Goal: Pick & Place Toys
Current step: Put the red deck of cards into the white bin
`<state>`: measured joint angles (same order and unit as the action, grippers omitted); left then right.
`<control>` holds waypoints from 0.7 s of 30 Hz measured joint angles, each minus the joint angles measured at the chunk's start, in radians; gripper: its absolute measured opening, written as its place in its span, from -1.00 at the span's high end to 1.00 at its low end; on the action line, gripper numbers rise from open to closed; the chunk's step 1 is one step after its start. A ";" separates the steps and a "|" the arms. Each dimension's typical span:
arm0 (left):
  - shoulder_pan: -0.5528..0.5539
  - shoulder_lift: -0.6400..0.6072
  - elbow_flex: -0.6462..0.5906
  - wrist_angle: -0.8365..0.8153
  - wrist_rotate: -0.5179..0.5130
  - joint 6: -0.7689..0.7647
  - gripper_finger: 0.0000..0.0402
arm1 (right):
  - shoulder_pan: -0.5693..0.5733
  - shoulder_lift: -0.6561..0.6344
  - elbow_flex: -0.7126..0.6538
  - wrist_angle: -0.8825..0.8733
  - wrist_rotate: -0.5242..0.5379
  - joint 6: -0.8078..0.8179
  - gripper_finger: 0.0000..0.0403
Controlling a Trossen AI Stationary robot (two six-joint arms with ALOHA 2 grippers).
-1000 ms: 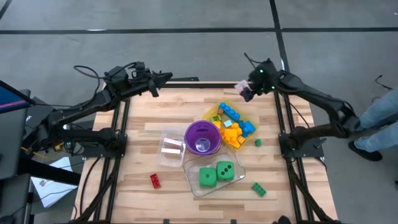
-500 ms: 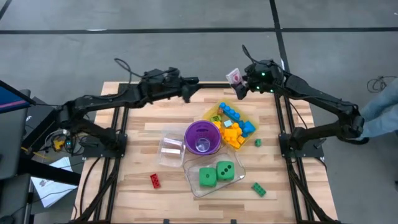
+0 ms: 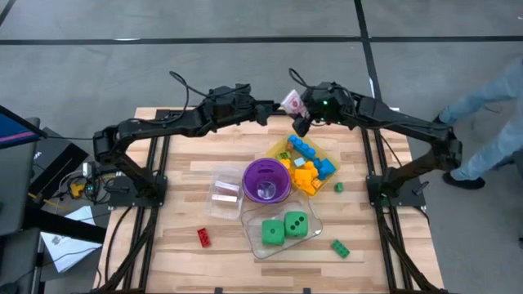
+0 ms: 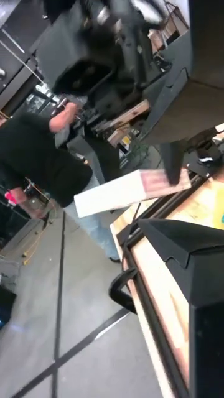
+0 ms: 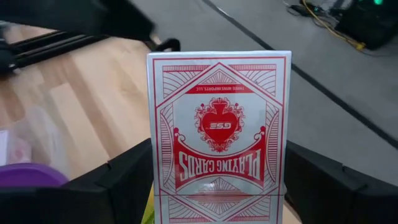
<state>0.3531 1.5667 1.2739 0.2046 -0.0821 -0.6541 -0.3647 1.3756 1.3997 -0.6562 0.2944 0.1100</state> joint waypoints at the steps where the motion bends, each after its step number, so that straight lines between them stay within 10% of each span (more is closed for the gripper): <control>1: 0.000 0.001 0.000 -0.001 0.000 -0.009 -0.02 | 0.007 0.007 0.009 -0.002 0.001 -0.008 -0.50; 21: -0.013 0.000 0.000 -0.067 0.040 -0.070 0.07 | 0.060 0.152 0.163 -0.062 -0.004 -0.113 -0.53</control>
<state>0.3404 1.5665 1.2743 0.1375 -0.0417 -0.7241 -0.3050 1.5276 1.5627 -0.7177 0.2905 -0.0029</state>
